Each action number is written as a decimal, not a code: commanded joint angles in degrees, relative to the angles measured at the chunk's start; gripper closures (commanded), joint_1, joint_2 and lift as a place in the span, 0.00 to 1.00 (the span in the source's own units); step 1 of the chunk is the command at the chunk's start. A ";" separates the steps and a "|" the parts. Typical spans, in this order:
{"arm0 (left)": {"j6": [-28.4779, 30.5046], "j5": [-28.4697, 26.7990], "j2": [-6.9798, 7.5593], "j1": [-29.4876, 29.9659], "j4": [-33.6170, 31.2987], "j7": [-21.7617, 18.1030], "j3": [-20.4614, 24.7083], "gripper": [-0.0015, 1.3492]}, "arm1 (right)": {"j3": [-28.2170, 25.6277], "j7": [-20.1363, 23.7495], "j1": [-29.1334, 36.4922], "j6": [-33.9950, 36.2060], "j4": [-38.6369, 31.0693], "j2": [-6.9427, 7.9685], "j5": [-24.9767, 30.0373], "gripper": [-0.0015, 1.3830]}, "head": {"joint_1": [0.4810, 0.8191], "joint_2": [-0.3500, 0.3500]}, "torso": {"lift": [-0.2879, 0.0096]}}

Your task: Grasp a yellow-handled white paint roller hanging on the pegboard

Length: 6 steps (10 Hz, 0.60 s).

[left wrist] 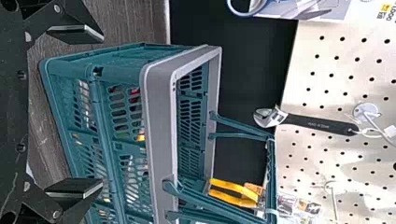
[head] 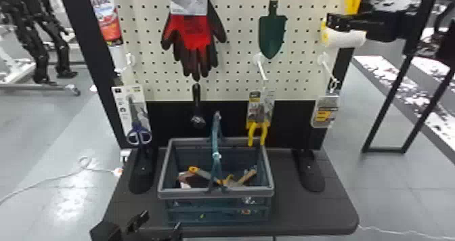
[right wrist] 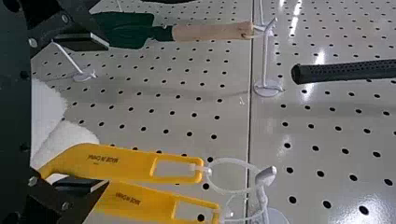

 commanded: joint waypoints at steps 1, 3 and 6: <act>0.01 -0.07 -0.03 -0.23 0.19 -0.19 0.00 0.16 | 0.04 0.06 -0.45 -1.67 0.44 -0.01 0.83 0.72 | 0.20 0.50 | 0.63; 0.09 -0.07 -0.03 -0.05 0.19 -0.36 0.00 0.16 | 0.04 0.33 -1.16 -1.84 0.35 -0.28 1.27 0.87 | 0.20 0.50 | 0.63; 0.09 -0.07 -0.03 -0.05 0.19 -0.63 0.09 0.16 | 0.04 0.68 -1.33 -1.84 0.44 -0.36 1.18 0.88 | 0.20 0.50 | 0.63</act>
